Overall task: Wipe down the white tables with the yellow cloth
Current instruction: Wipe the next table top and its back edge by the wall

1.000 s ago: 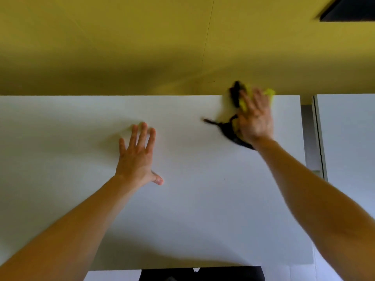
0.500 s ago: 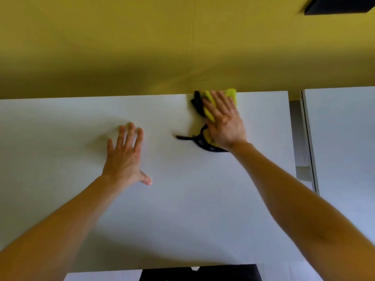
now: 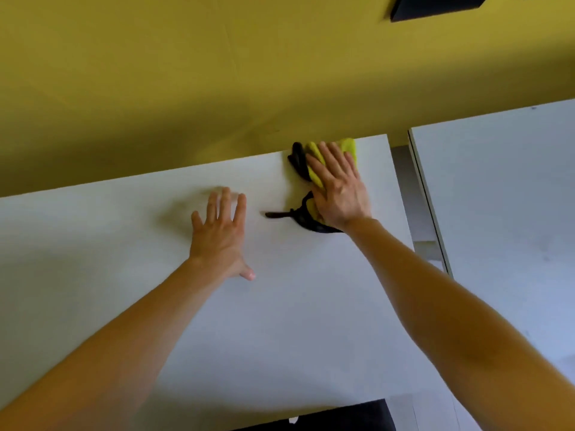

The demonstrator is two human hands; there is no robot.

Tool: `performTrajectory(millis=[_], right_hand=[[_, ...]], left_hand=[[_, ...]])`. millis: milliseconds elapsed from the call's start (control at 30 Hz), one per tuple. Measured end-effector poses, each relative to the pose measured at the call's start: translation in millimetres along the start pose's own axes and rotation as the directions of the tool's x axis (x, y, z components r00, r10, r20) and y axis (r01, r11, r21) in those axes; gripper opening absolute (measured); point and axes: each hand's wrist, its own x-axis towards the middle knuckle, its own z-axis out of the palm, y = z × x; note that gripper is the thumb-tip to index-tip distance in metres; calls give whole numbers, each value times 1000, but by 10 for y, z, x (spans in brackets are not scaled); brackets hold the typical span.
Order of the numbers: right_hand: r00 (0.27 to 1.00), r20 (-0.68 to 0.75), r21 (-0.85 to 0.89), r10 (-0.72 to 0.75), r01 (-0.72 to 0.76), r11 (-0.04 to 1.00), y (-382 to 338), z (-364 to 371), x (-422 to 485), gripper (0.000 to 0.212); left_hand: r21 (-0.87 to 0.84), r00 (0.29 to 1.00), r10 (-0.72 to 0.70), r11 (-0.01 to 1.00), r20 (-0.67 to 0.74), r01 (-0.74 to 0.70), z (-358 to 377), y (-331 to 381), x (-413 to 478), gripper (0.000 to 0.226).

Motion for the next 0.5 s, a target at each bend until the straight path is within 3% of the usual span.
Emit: performTrajectory(millis=[67,100,300,367,500], right_hand=[[965,-65,-11,252,-254,967,360,-151,-62,63],[952,-70,-9,299,-300,954,405,-187,-152,63],[943,-25,-9,333,-333,943,-63,-186,-1376,65],[938,-20,-21,346,-347,938,40,-169,-1214,66],[889,-88,20,449,-449,893,408,-146,-21,72]], left_hand=[[53,997,81,995,-9,-80,-97,274,106,177],[93,992,122,988,-14,-121,-136,391,159,178],[178,984,176,969,-4,-172,-161,561,258,185],[208,985,172,964,-16,-165,-162,563,248,184],[226,985,174,960,-17,-165,-179,588,255,182]])
